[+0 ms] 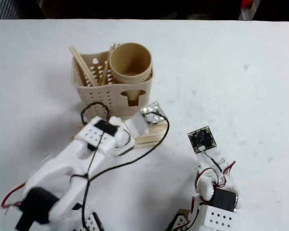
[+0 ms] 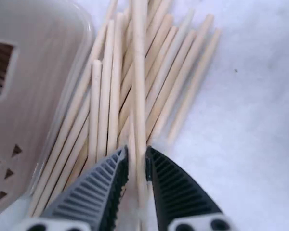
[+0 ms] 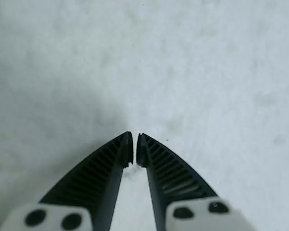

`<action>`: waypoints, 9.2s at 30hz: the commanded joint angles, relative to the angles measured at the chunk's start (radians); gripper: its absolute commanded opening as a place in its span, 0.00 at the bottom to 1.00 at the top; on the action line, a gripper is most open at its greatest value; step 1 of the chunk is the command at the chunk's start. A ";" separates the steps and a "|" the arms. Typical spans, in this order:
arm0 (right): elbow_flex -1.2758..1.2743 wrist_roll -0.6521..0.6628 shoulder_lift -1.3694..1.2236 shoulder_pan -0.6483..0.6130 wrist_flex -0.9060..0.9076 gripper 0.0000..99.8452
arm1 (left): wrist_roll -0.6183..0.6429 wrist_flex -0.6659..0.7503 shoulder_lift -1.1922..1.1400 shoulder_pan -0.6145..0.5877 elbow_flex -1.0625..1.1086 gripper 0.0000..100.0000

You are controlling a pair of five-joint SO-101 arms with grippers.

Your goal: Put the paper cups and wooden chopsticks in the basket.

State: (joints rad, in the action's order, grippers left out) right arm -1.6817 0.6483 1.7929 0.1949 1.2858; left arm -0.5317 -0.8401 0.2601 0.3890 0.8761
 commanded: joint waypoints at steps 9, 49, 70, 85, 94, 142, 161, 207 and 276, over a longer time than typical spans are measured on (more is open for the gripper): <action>-0.009 0.008 0.010 -0.013 0.002 0.03 | 0.011 -0.095 0.390 -0.008 0.078 0.02; -0.009 0.008 0.010 -0.013 0.002 0.03 | 0.262 -0.066 0.700 0.028 -0.489 0.02; -0.009 0.008 0.010 -0.013 0.002 0.03 | 0.479 0.462 0.228 -0.282 -0.526 0.02; -0.009 0.008 0.010 -0.013 0.002 0.03 | 0.474 0.657 0.383 -0.278 -0.098 0.03; -0.009 0.008 0.010 -0.013 0.002 0.03 | 0.480 0.644 0.518 -0.283 0.005 0.11; -0.009 0.008 0.010 -0.013 0.002 0.03 | -0.025 -0.101 -0.131 0.160 -0.146 0.12; -0.009 0.008 0.010 -0.013 0.002 0.03 | -0.015 -0.252 -0.420 0.081 -0.339 0.11; -0.009 0.008 0.010 -0.013 0.002 0.03 | -0.055 -0.327 0.140 0.136 -0.153 0.02; -0.009 0.008 0.010 -0.013 0.002 0.03 | 0.493 -0.109 0.453 -0.447 -0.684 0.13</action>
State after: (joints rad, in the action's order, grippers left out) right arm -1.6817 0.6483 1.7929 0.1949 1.2858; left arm -0.0407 -0.7986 0.5317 -0.0483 0.2823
